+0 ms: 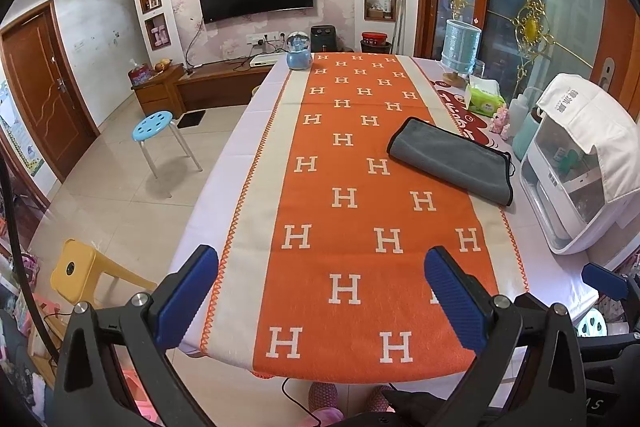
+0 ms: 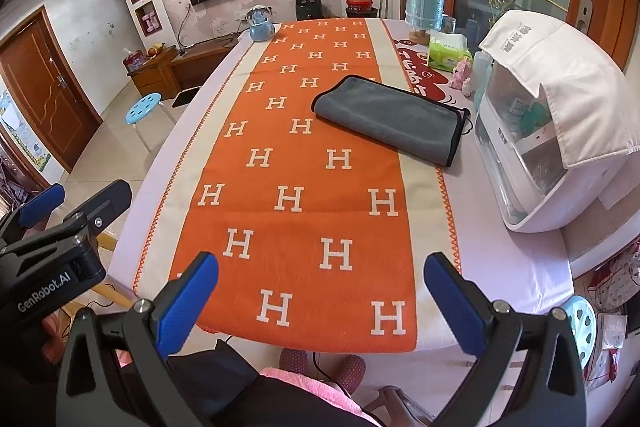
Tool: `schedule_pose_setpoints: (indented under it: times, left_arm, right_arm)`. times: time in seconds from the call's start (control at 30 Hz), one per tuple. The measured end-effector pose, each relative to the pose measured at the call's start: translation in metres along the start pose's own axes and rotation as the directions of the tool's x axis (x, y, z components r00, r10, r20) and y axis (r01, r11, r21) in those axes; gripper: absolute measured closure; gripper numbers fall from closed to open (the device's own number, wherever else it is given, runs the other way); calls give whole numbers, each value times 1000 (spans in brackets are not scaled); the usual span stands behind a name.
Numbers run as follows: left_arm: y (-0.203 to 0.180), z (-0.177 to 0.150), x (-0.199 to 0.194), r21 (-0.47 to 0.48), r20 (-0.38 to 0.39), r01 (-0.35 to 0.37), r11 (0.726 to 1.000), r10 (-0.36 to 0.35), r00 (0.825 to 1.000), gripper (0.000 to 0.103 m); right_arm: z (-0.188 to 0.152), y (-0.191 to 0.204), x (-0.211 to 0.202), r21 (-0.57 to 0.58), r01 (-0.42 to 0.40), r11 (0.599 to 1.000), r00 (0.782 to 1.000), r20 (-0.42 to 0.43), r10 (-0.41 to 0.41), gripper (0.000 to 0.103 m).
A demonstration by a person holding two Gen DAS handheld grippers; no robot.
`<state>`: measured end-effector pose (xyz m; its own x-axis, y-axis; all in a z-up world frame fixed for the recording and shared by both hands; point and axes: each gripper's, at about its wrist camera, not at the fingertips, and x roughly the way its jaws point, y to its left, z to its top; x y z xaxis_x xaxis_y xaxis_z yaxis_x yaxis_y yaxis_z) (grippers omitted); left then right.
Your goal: Fold towel
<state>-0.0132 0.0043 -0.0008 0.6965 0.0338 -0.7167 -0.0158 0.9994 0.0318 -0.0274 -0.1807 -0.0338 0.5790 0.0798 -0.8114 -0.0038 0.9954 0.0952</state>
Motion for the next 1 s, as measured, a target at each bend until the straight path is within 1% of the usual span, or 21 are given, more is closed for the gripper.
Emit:
schedule_pose_setpoints:
  times: [0.43, 1.0]
  left_arm:
    - [1, 2, 3, 9, -2, 17, 1000, -17, 1000, 1]
    - [0, 2, 4, 9, -4, 16, 1000, -16, 1000, 1]
  right_arm:
    - [-1, 0, 4, 9, 5, 1000, 1000, -10, -5, 0]
    - [-1, 5, 8, 10, 4, 1000, 1000, -21, -4, 0]
